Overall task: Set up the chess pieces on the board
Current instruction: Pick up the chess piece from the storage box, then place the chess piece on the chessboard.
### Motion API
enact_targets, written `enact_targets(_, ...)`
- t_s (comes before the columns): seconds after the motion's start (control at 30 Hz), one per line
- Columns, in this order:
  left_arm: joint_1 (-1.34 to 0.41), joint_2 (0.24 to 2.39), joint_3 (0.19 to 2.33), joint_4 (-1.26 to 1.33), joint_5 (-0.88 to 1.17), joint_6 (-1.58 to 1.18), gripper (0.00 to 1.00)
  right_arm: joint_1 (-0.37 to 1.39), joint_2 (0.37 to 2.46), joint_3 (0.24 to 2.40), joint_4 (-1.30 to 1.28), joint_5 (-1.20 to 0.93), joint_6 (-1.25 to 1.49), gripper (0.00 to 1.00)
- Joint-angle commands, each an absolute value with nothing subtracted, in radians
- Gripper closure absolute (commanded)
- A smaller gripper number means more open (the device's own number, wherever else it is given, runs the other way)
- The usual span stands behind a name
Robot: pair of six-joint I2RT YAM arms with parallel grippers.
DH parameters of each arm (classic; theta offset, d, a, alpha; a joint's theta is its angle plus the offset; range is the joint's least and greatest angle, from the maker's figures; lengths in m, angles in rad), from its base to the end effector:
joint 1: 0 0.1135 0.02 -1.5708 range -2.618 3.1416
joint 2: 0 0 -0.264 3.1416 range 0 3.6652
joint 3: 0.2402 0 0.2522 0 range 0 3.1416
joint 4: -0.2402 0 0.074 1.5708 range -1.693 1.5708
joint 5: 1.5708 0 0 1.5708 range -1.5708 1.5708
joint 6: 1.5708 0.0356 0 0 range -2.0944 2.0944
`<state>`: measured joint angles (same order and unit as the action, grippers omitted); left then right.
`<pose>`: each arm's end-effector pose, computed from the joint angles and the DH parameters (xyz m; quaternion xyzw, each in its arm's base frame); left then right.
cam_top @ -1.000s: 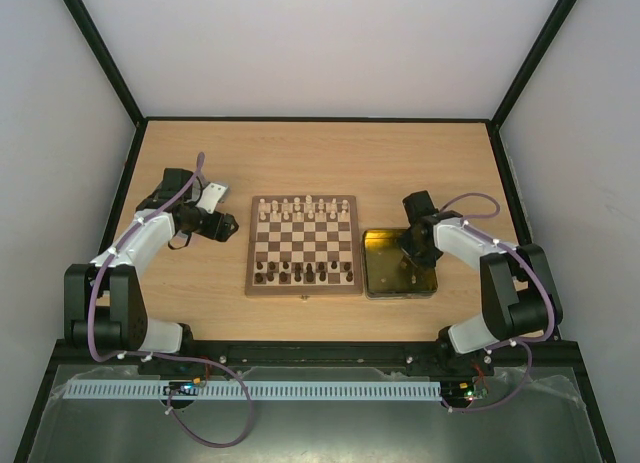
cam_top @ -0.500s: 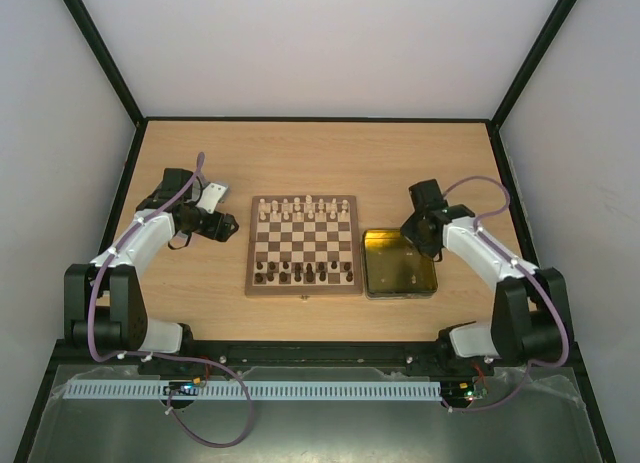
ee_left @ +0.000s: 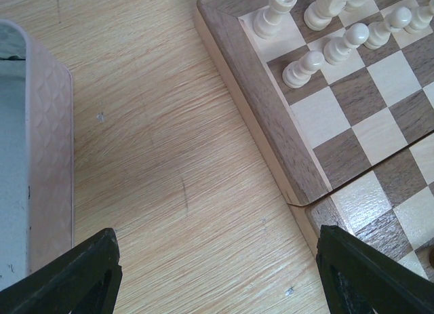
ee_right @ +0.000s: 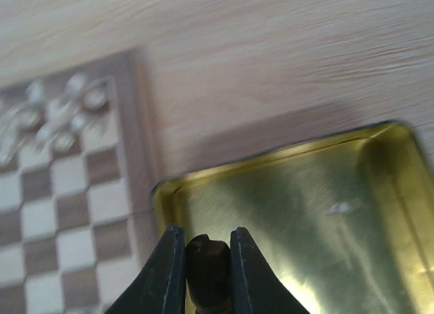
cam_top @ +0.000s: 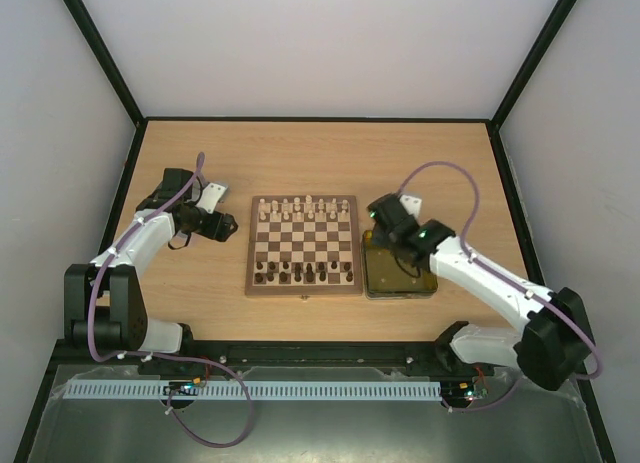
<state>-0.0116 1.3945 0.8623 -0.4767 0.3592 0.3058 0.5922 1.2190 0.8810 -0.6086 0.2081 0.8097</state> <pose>0.2722 -0.0157 0.2100 0.1983 0.9256 -0.1298 0.2950 0.2063 0.1299 0.2484 0.1344 0.9375 0.1214 0.2971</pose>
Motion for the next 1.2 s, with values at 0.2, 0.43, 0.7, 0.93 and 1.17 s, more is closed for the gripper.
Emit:
enact_targets(0.2,-0.006,1.387,0.853,-0.474,0.337,0.297,0.21,0.966,0.829,0.609,-0.440,0.482,0.881,0.98)
enact_targets(0.43,-0.006,1.402,0.854,-0.469,0.313,0.293,0.21,1.166,0.816,0.554,-0.405,0.535,0.851,0.98)
enact_targets(0.7,-0.008,1.411,0.857,-0.466,0.297,0.289,0.21,1.369,0.983,0.537,-0.269,0.633,0.827,0.98)
enact_targets(0.93,-0.008,1.422,0.856,-0.463,0.296,0.290,0.21,1.542,0.944,0.416,-0.039,0.780,0.765,0.98)
enact_targets(1.17,-0.014,1.424,0.854,-0.460,0.289,0.288,0.21,1.568,0.737,0.076,0.450,0.694,0.641,0.98)
